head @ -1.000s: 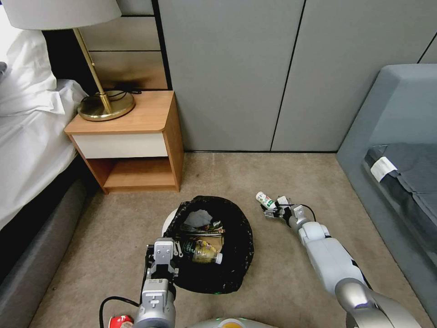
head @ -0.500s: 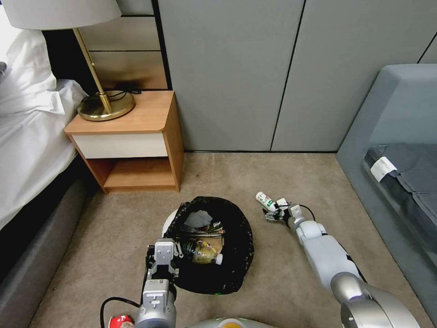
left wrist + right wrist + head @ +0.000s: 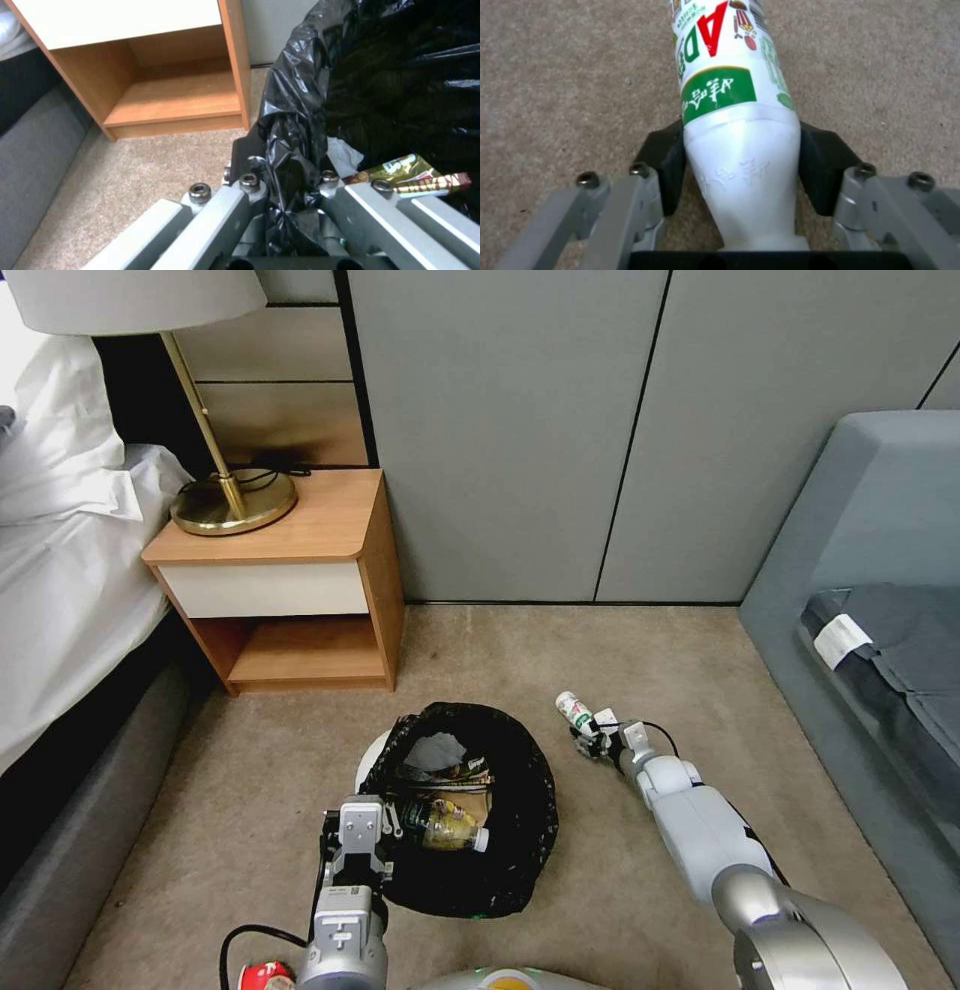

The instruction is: Pick up the trash bin, then pick up the garbage from the floor and place it into the trash bin.

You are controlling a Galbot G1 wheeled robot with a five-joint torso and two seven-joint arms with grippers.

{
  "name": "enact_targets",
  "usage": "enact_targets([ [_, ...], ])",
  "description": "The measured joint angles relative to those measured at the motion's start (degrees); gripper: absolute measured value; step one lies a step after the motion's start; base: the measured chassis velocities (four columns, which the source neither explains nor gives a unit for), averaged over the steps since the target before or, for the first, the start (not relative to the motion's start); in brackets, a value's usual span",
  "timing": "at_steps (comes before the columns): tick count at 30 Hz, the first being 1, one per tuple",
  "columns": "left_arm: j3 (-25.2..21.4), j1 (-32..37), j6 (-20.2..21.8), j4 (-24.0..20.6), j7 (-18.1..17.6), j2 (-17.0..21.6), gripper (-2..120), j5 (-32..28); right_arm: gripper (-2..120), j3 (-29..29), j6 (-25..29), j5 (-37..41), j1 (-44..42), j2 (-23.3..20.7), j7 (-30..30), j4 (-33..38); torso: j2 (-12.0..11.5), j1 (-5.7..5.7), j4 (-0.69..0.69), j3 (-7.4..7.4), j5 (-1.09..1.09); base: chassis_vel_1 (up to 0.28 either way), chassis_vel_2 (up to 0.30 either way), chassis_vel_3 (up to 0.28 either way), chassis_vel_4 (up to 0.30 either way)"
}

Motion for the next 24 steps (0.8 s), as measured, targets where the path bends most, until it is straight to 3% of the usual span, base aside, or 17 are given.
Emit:
enact_targets([
  [11, 0.34, -0.38, 0.0, 0.0, 0.0, 0.12, 2, -0.09, 39, 0.13, 0.74, 0.84, -1.39, -0.99, 1.2, 2.0, 0.0, 0.0, 0.0, 0.0, 0.0, 0.0, 0.0, 0.0, 0.0],
  [17, 0.34, -0.63, 0.09, 0.02, 0.02, 0.42, 2, -0.33, 38, -0.6, 1.23, 5.17, -4.96, -1.75, 2.98, 9.47, 0.0, 0.0, 0.0, 0.0, 0.0, 0.0, 0.0, 0.0, 0.0],
  [20, 0.28, -1.23, 0.36, 0.37, 0.07, 0.96, 2, -0.96, 38, -2.08, 2.22, 12.31, -13.87, -3.34, 4.74, 28.09, 0.0, 0.0, -0.01, 0.0, 0.0, 0.0, 0.0, 0.0, 0.0],
  [21, 0.28, -1.23, 0.36, 0.37, 0.07, 0.96, 2, -0.96, 38, -2.08, 2.22, 12.31, -13.87, -3.34, 4.74, 28.09, 0.0, 0.0, -0.01, 0.0, 0.0, 0.0, 0.0, 0.0, 0.0],
  [23, 0.27, -1.57, 0.48, 0.73, 0.1, 1.23, 2, -1.32, 38, -2.47, 5.54, 14.47, -19.38, -4.04, 4.85, 40.83, 0.0, 0.0, -0.01, 0.0, 0.0, 0.0, 0.0, 0.0, 0.0],
  [24, 0.27, -1.57, 0.48, 0.73, 0.1, 1.23, 2, -1.32, 38, -2.47, 5.54, 14.47, -19.38, -4.04, 4.85, 40.83, 0.0, 0.0, -0.01, 0.0, 0.0, 0.0, 0.0, 0.0, 0.0],
])
